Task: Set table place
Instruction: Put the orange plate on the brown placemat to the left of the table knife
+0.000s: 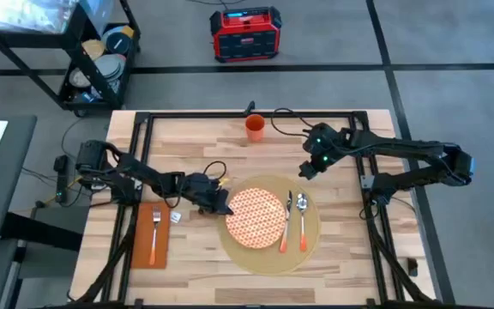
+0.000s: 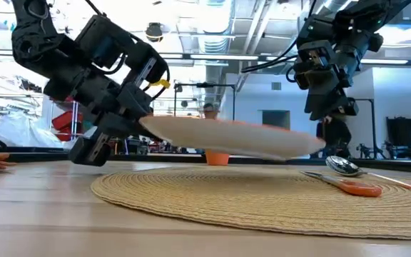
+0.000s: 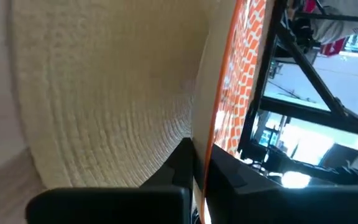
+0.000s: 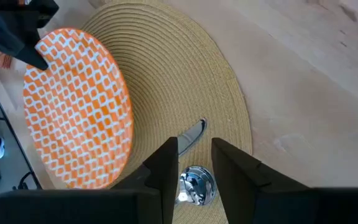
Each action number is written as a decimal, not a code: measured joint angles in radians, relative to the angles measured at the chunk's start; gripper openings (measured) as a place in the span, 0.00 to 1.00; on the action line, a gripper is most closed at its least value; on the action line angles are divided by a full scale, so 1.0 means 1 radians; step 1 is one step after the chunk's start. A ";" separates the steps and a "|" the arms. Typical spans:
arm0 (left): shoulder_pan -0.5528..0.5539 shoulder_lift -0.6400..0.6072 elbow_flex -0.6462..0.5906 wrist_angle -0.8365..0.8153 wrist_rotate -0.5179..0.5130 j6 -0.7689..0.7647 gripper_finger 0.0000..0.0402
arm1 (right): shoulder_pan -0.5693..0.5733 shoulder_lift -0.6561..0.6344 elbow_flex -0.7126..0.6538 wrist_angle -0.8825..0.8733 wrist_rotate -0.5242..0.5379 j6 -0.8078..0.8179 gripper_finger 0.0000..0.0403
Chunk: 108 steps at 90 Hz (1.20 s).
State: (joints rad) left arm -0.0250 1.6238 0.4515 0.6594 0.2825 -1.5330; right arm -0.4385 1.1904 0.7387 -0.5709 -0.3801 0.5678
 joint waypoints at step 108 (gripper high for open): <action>0.056 -0.006 0.072 -0.204 0.085 -0.020 0.45 | 0.000 0.000 0.000 0.000 -0.011 0.013 0.22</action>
State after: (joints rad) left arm 0.0309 1.6178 0.5236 0.4549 0.3671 -1.5534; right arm -0.4381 1.1904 0.7390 -0.5709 -0.3914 0.5807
